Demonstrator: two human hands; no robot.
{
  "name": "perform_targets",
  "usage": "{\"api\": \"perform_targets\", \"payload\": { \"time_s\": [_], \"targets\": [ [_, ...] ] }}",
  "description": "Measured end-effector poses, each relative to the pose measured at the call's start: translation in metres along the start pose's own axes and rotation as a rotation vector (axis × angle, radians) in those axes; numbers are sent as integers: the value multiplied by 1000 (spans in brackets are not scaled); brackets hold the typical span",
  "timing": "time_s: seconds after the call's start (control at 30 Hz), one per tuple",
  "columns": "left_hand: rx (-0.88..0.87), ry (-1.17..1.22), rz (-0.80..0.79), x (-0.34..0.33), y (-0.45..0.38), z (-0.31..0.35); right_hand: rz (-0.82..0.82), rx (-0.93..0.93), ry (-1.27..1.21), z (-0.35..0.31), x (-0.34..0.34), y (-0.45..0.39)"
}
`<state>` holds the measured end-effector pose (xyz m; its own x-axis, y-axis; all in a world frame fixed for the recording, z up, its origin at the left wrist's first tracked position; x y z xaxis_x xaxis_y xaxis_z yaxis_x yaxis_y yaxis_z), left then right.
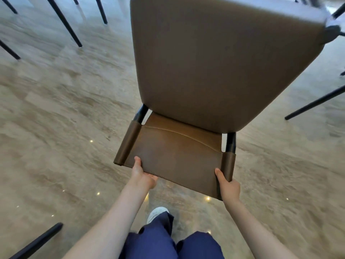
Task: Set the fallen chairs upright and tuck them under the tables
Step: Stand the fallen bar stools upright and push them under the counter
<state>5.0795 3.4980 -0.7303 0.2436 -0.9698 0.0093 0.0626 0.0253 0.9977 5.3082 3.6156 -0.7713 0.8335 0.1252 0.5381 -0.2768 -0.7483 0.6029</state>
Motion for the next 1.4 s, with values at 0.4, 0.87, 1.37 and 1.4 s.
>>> {"api": "perform_targets", "payload": {
  "time_s": [0.4, 0.87, 1.37, 1.4],
  "targets": [
    [57, 80, 170, -8, 176, -4, 6, -18, 139, -97, 101, 82],
    [39, 62, 313, -74, 354, -10, 58, 425, 526, -247, 211, 157],
    [-46, 7, 247, -174, 432, 18, -144, 1422, 1245, -378, 226, 135],
    [-58, -11, 214, -184, 437, 21, -145, 1416, 1228, -393, 229, 131]
  ]
}}
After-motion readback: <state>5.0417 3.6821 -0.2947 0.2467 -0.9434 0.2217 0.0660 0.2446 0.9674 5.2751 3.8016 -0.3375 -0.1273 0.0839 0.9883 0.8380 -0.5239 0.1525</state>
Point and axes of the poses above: each hand's wrist, its own y-axis away from the middle knuckle, its own x-axis out of the back of the hand, z = x × y, the point moved 2 cm from there along -y, towards the middle knuckle, and after that the axes turned 10 degrees about z, right-handed, at the moved point
